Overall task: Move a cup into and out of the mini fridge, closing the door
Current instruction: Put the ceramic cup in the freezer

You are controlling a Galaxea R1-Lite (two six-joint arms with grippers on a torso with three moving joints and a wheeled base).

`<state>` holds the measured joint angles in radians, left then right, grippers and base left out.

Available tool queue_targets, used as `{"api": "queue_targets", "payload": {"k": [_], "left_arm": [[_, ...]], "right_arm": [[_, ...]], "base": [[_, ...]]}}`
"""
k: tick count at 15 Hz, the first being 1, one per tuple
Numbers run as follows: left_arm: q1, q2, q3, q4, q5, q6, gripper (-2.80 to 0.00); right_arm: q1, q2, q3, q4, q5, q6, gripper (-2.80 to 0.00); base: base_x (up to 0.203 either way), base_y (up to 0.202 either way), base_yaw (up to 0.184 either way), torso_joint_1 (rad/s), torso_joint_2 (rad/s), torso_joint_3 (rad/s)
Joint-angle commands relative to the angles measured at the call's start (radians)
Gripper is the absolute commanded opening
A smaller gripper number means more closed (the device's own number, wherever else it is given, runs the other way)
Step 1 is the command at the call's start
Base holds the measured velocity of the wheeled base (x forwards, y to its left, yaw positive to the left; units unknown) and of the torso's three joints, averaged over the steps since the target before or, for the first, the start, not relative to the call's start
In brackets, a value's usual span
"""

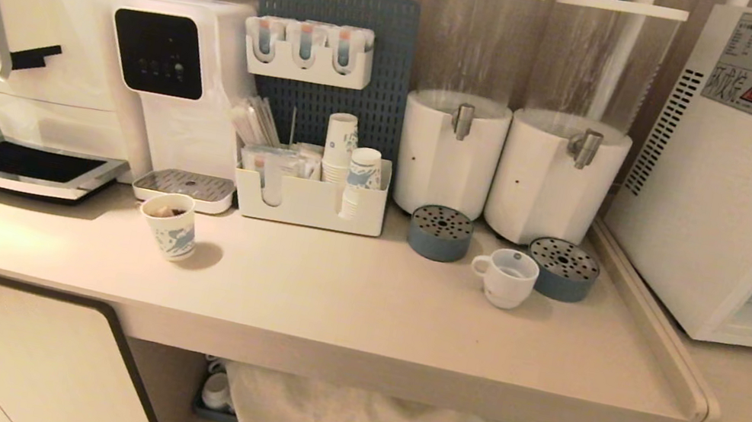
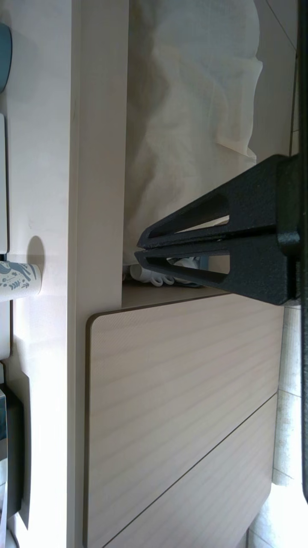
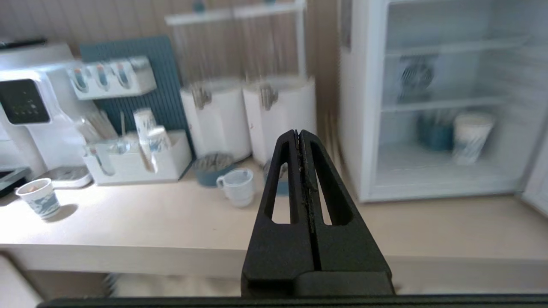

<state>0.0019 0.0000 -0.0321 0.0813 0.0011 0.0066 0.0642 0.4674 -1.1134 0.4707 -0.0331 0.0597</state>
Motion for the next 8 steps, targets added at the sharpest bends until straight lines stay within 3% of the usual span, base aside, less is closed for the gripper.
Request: {"api": "queue_targets", "payload": {"k": [1,3,4,6,8], "left_arm": [[0.0,0.0,0.0,0.0,0.0,0.001,-2.8],[0.001,0.0,0.0,0.002,-0.001,0.001,-2.8],[0.0,0.0,0.0,0.002,-0.001,0.004,-2.8],[0.001,0.0,0.0,0.0,-0.001,0.008,-2.8],[0.001,0.0,-0.001,0.0,-0.001,0.01,-2.8]], "right_arm": [[0.022,0.336,-0.159,0.052,-0.004,0.024,-2.8],[0.028,0.51,-0.253,0.111,0.06,0.046,-2.8],[0.005,0.584,-0.278,0.141,0.161,0.035,-2.8],[-0.145,0.673,-0.293,0.169,0.455,-0.043,-2.8],[-0.347,0.789,-0.292,0.179,0.861,-0.174,-2.8]], "base": [[0.0,0.0,0.0,0.0,0.0,0.0],[0.0,0.0,0.0,0.0,0.0,0.0],[0.0,0.0,0.0,0.0,0.0,0.0],[0.0,0.0,0.0,0.0,0.0,0.0],[0.0,0.0,0.0,0.0,0.0,0.0]]}}
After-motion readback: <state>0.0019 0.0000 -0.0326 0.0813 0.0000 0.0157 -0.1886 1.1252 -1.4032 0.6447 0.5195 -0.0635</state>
